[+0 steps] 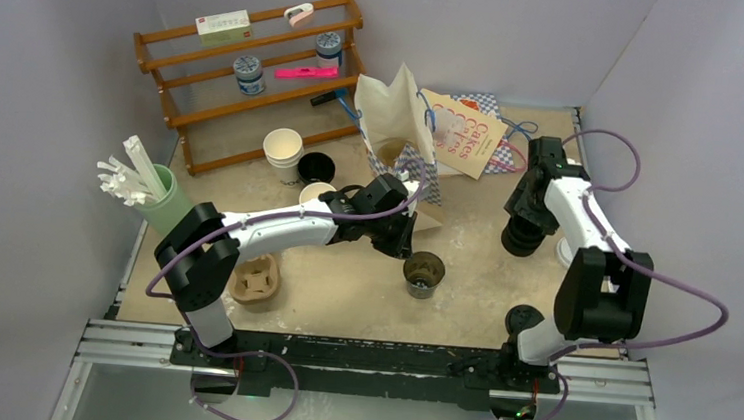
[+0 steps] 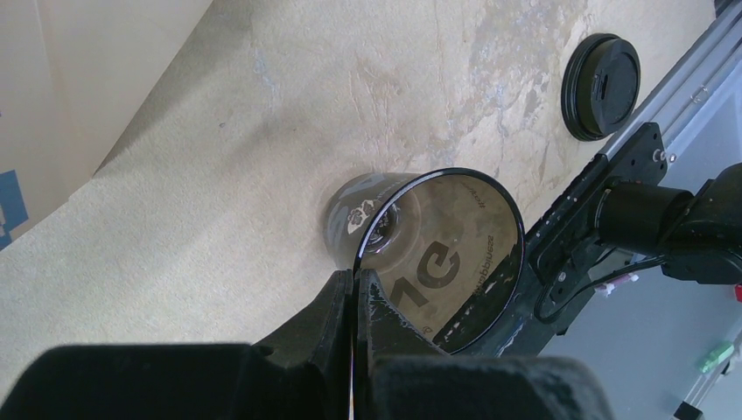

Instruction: Pack the takeout coffee

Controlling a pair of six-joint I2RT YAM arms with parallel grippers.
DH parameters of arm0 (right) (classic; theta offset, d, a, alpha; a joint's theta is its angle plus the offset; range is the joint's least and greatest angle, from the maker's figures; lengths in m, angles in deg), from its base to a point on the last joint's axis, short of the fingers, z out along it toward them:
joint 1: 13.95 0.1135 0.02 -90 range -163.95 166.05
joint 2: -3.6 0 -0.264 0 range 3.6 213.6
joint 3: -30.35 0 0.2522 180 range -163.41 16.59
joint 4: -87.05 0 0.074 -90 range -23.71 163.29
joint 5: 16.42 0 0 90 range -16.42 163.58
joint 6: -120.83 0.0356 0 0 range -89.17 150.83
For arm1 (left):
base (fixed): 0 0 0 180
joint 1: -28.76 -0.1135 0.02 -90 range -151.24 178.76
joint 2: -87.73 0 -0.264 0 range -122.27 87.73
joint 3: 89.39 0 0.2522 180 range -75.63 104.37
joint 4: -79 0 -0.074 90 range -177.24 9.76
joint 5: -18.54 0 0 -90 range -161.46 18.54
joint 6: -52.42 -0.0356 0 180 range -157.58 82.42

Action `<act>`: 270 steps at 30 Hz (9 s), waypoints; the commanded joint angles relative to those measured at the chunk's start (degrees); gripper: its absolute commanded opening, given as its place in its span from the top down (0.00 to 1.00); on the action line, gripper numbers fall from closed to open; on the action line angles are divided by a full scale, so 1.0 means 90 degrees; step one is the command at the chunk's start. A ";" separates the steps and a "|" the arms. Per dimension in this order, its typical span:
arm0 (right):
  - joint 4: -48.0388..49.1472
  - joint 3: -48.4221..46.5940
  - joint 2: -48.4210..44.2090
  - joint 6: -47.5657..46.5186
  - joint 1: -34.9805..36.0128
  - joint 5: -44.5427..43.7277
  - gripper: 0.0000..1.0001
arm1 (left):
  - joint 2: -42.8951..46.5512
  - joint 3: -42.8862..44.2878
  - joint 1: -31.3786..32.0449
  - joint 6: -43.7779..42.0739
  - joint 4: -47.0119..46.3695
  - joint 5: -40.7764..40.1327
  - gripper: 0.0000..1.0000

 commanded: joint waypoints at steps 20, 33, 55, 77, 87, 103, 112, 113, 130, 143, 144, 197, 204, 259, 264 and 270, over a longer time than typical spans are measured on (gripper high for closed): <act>-0.0978 -0.0085 -0.2049 -0.0324 0.0647 0.1558 0.35 | -0.0055 0.0156 -0.0024 -0.0307 0.0655 -0.0429 0.98; -0.0905 0.0135 -0.2693 -0.0568 0.1362 0.1979 0.38 | -0.0014 0.0828 -0.0024 -0.0155 0.1191 -0.0672 0.94; -0.0043 0.0907 -0.3777 -0.1006 0.2125 0.3050 0.42 | 0.1118 -0.0244 0.0269 0.0235 0.0913 -0.2254 0.99; 0.0640 0.1307 -0.3792 -0.0808 0.4971 0.1927 0.44 | 0.2001 -0.0640 0.0269 0.0971 0.1098 -0.2260 0.68; 0.0625 0.1312 -0.3610 -0.0761 0.6159 0.1206 0.45 | 0.3266 -0.1406 0.0251 0.1831 0.1761 -0.2750 0.70; 0.0631 0.0628 -0.2305 -0.1444 0.6971 0.0983 0.52 | 0.4416 -0.2886 -0.0297 0.2928 0.0965 -0.2382 0.71; 0.0131 0.0145 -0.1700 -0.1100 0.6861 0.0823 0.53 | 0.4871 -0.3559 -0.0300 0.3376 0.0274 -0.2388 0.72; 0.0078 0.0093 -0.1646 -0.1110 0.6791 0.0878 0.52 | 0.4834 -0.3580 -0.0300 0.3379 0.0226 -0.2361 0.72; 0.0104 -0.0180 -0.1057 -0.1754 0.5932 0.2001 0.47 | 0.4259 -0.4201 -0.0317 0.3794 -0.1456 -0.1954 0.72; 0.0251 -0.0267 -0.0725 -0.1867 0.5933 0.2004 0.46 | 0.3524 -0.4041 -0.0376 0.3654 -0.1924 -0.1756 0.75; 0.0254 -0.0275 -0.0710 -0.1874 0.5928 0.1998 0.46 | 0.3494 -0.4025 -0.0392 0.3653 -0.1924 -0.1738 0.75; 0.0375 0.0689 -0.0500 -0.2005 0.6022 0.1539 0.37 | 0.2186 -0.3586 -0.0475 0.3593 -0.2812 -0.0943 0.77; 0.0406 0.0956 -0.0766 -0.1917 0.6022 0.1624 0.37 | 0.3099 -0.3825 -0.0473 0.3942 -0.2109 -0.1078 0.76; 0.0778 0.1159 -0.1372 -0.1058 0.6018 0.1626 0.44 | 0.0614 -0.5440 0.0390 0.6651 -0.7910 -0.0364 0.54; 0.0773 0.1366 -0.1536 -0.1039 0.6021 0.1716 0.44 | 0.0518 -0.5475 0.0386 0.6858 -0.8022 -0.0586 0.53; 0.0952 0.1663 -0.1591 -0.1050 0.6033 0.1636 0.43 | 0.0525 -0.5537 0.0353 0.6995 -0.8057 -0.0802 0.52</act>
